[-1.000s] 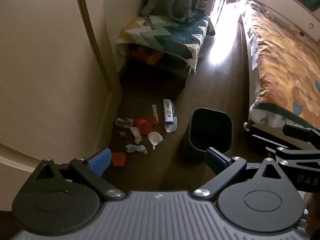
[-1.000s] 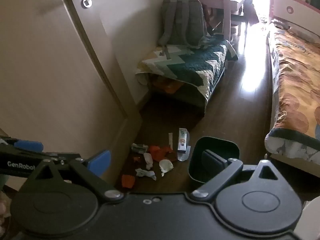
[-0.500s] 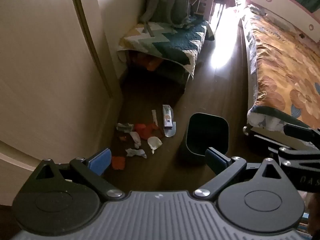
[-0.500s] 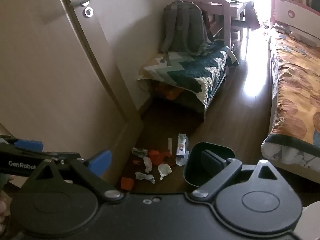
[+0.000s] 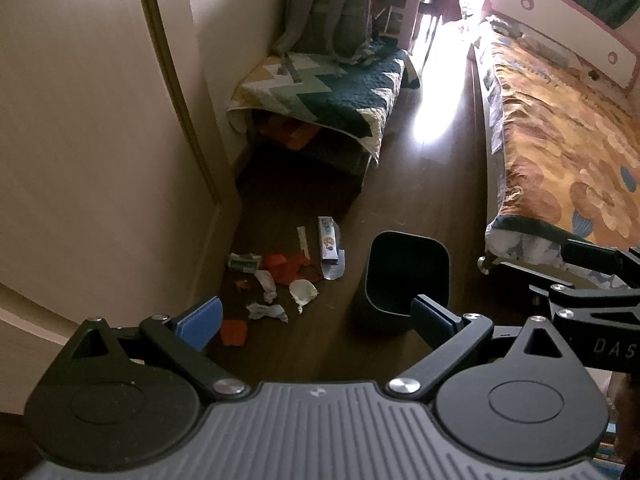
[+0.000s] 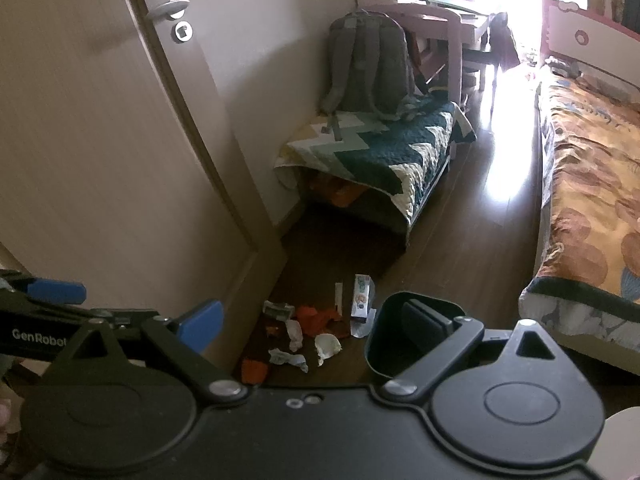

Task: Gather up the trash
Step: 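Move both tools toward the trash pile and the black bin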

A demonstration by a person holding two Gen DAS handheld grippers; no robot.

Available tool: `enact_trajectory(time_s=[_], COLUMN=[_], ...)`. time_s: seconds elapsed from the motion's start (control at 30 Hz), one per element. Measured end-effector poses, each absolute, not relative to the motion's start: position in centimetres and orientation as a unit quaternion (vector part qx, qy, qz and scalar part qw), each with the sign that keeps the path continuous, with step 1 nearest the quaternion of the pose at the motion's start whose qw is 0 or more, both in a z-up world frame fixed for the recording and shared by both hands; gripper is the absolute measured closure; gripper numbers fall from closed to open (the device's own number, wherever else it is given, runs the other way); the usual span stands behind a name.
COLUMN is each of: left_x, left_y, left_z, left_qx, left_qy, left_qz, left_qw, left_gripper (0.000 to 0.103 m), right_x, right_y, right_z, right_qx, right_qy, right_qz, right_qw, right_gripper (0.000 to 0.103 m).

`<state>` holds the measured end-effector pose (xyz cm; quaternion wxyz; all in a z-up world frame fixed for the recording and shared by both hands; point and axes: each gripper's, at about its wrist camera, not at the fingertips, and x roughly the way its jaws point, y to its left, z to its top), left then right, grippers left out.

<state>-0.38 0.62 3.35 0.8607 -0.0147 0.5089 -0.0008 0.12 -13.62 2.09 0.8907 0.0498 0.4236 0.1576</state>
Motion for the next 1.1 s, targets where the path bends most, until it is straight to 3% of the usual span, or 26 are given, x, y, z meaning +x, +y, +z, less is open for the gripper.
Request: enact_trajectory(time_s=[0.8, 1.1], left_x=[-1.6, -1.5], left_y=[4.8, 7.4], left_z=[1.7, -1.2], left_qx=[-0.047, -0.042], left_qy=[0.512, 0.522], left_qz=[-0.006, -0.022], left_qw=[0.858, 0.851], left_gripper=[0.002, 0.002], right_x=[-0.3, -0.8], right_y=[-9.5, -7.6], right_z=[1.6, -0.1], right_qx=[0.031, 0.035], right_qy=[0.433, 0.431], right_qz=[0.157, 0.154], right_qw=[0.887, 0.888], right_gripper=[0.008, 0.009])
